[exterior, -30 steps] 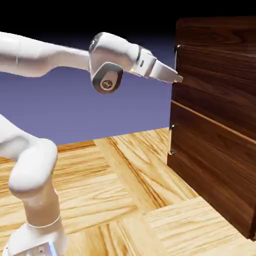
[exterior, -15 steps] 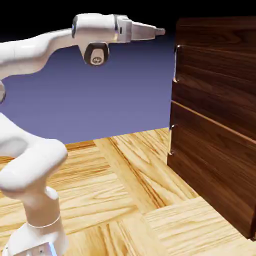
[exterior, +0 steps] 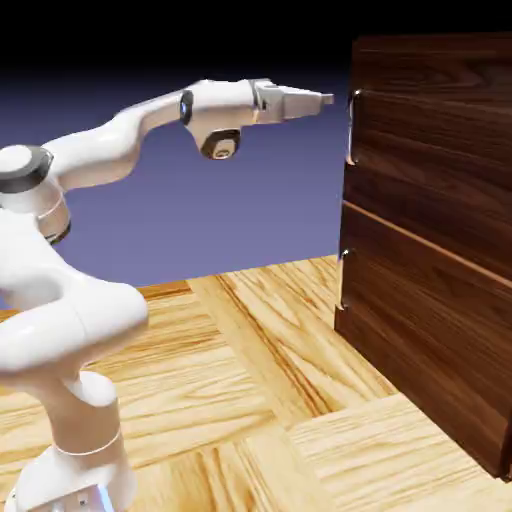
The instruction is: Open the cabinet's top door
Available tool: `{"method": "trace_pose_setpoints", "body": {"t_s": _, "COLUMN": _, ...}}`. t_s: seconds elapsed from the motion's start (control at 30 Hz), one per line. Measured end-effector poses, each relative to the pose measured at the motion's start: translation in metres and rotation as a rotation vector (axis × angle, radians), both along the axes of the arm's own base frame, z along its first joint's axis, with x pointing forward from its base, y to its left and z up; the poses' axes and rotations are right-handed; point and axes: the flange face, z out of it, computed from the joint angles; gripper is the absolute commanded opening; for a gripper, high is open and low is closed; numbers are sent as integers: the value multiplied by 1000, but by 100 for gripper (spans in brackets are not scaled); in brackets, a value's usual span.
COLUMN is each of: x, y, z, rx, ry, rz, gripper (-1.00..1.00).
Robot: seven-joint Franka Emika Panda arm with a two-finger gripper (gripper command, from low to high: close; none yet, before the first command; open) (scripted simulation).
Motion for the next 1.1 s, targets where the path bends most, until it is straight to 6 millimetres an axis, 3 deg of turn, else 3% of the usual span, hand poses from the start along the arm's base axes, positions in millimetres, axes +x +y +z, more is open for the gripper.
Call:
{"method": "trace_pose_setpoints", "body": {"t_s": 0.07, "x": 20, "y": 5, "z": -29, "rx": 3, "ry": 20, "rz": 7, "gripper": 0}}
{"method": "trace_pose_setpoints", "body": {"t_s": 0.1, "x": 20, "y": 5, "z": -29, "rx": 3, "ry": 20, "rz": 7, "gripper": 0}}
{"method": "trace_pose_setpoints", "body": {"t_s": 0.23, "x": 64, "y": 4, "z": -28, "rx": 3, "ry": 20, "rz": 7, "gripper": 0}}
{"method": "trace_pose_setpoints", "body": {"t_s": 0.27, "x": 70, "y": 4, "z": -29, "rx": 3, "ry": 20, "rz": 7, "gripper": -100}}
{"method": "trace_pose_setpoints", "body": {"t_s": 0.33, "x": 70, "y": 4, "z": -29, "rx": 3, "ry": 20, "rz": 7, "gripper": -100}}
{"method": "trace_pose_setpoints", "body": {"t_s": 0.73, "x": -33, "y": -33, "z": -29, "rx": 2, "ry": 20, "rz": 213, "gripper": -100}}
{"method": "trace_pose_setpoints", "body": {"t_s": 1.1, "x": -134, "y": -97, "z": -29, "rx": -2, "ry": 20, "rz": 436, "gripper": -100}}
